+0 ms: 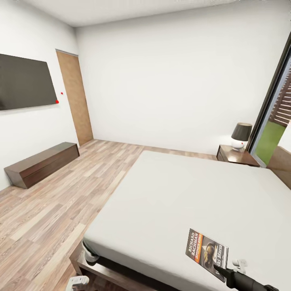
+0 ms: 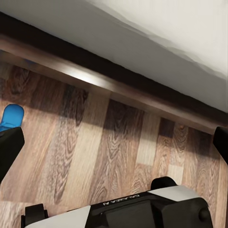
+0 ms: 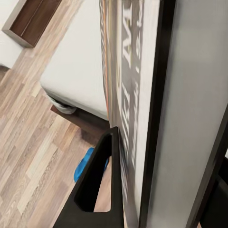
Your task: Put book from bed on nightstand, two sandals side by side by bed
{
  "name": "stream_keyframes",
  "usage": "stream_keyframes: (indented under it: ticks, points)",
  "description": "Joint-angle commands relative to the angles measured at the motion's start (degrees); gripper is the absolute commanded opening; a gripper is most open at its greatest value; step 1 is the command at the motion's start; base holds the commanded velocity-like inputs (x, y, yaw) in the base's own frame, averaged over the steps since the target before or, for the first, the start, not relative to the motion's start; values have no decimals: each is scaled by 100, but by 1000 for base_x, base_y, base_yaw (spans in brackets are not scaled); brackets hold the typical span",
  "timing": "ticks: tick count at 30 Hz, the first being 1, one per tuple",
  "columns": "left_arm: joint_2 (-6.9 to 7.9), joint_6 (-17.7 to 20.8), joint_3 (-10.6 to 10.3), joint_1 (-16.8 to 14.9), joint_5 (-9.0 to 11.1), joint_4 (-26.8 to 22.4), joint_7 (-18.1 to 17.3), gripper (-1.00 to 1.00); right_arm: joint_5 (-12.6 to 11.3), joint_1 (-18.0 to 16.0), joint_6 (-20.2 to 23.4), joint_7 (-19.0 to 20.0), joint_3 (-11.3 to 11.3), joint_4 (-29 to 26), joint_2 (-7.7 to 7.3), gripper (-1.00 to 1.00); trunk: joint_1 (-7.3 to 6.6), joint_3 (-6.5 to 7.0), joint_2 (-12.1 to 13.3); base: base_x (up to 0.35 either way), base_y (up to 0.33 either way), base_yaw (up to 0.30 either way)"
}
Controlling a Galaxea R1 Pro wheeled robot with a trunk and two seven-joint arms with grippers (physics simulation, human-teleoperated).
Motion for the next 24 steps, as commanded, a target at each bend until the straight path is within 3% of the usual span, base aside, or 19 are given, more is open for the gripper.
stream_keyframes:
  ticks: [1, 24]
  points:
    - [2, -43, 34, -5, -61, 6, -9, 100, -32, -7, -36, 10, 49, 5, -2, -100, 3, -2, -10, 0, 0, 0]
    - [2, -43, 34, -7, -61, 6, -8, 100, -32, -5, -36, 10, 49, 5, 6, -100, 3, 156, -10, 0, 0, 0]
